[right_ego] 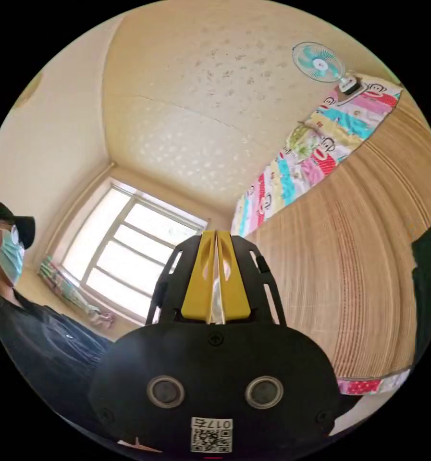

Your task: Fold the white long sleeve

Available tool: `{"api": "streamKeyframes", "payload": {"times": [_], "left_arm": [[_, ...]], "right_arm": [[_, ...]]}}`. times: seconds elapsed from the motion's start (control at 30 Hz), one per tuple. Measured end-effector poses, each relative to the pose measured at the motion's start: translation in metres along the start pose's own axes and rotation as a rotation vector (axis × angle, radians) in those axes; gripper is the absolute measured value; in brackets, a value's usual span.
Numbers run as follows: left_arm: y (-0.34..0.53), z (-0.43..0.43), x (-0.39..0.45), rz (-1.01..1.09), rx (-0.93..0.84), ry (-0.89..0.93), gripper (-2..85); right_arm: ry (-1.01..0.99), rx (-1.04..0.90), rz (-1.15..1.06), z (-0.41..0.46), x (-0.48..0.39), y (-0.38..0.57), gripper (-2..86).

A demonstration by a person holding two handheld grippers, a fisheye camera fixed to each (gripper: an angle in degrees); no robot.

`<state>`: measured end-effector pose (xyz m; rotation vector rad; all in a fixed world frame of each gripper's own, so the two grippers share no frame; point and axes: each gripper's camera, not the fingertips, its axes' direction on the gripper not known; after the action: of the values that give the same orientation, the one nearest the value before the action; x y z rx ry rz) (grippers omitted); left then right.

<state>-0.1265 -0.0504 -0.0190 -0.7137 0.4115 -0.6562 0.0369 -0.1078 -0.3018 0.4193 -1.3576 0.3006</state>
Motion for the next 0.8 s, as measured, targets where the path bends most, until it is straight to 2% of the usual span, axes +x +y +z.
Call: {"api": "streamKeyframes", "payload": {"times": [0.07,0.13,0.23,0.33,0.5,0.57,0.67,0.73,0.8], "left_arm": [[-0.012,-0.002,0.002,0.035,0.002,-0.021,8.7],[-0.029,-0.007,0.008,0.100,0.014,-0.058,9.1],[-0.071,-0.015,0.014,0.186,0.052,-0.087,9.3],[-0.125,-0.014,0.013,0.254,0.040,-0.025,9.2],[-0.203,0.003,0.008,0.270,0.025,-0.147,10.5],[-0.218,0.018,0.006,0.278,0.025,-0.205,11.8],[-0.229,0.053,-0.002,0.278,0.001,-0.246,13.4],[-0.230,0.081,-0.016,0.224,-0.062,-0.285,12.5],[-0.219,0.092,-0.033,0.163,-0.038,-0.282,10.3]], "right_arm": [[-0.243,0.027,-0.010,0.016,-0.015,0.018,0.2],[-0.359,0.048,-0.051,0.017,-0.024,0.033,0.2],[-0.401,0.071,-0.113,0.007,-0.033,0.058,0.2],[-0.276,0.097,-0.124,-0.006,-0.041,0.086,0.3],[-0.039,0.145,-0.202,-0.009,-0.074,0.133,0.3],[0.134,0.170,-0.195,0.002,-0.088,0.155,0.4],[0.226,0.246,-0.198,0.016,-0.099,0.181,0.4],[0.324,0.228,-0.238,0.029,-0.107,0.191,0.5],[0.364,0.198,-0.260,0.041,-0.112,0.195,0.8]]}}
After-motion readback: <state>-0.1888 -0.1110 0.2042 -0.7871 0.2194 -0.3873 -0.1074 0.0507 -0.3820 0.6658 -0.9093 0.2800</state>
